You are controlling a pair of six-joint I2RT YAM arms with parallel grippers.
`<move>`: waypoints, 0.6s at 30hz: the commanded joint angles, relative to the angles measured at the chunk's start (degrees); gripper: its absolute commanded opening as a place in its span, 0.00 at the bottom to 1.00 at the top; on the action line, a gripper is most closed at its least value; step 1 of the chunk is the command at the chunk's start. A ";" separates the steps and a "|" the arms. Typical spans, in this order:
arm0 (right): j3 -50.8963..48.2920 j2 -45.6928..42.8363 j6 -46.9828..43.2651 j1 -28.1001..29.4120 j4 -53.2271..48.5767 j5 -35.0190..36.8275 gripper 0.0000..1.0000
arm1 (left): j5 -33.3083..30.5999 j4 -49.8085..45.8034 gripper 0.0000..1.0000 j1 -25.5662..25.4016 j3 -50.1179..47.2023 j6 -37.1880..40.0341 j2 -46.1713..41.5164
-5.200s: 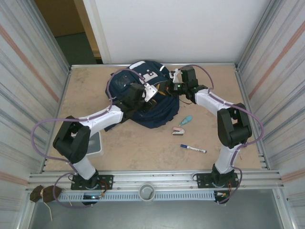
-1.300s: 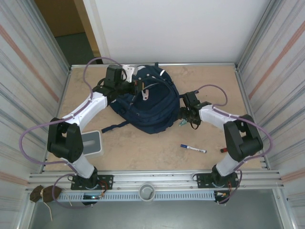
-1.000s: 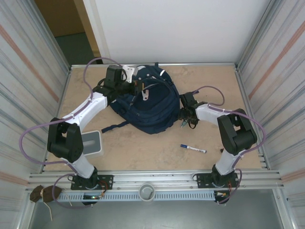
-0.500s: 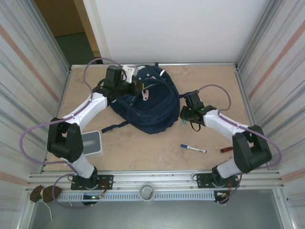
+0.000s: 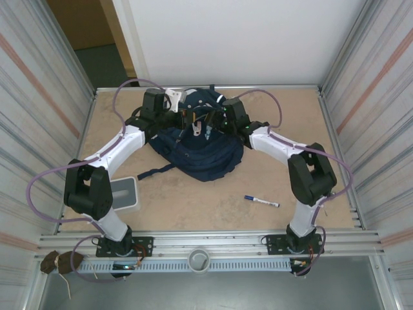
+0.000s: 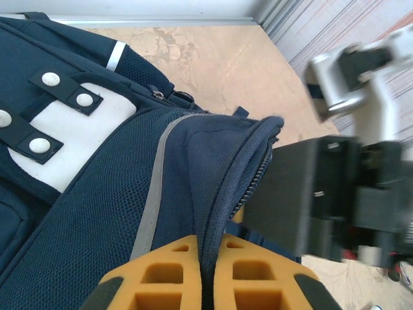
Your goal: Pack the student bag
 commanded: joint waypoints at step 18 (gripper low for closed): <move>-32.02 -36.56 -1.84 4.76 -44.87 10.48 0.94 | -0.06 4.07 0.00 0.69 1.10 1.03 -1.51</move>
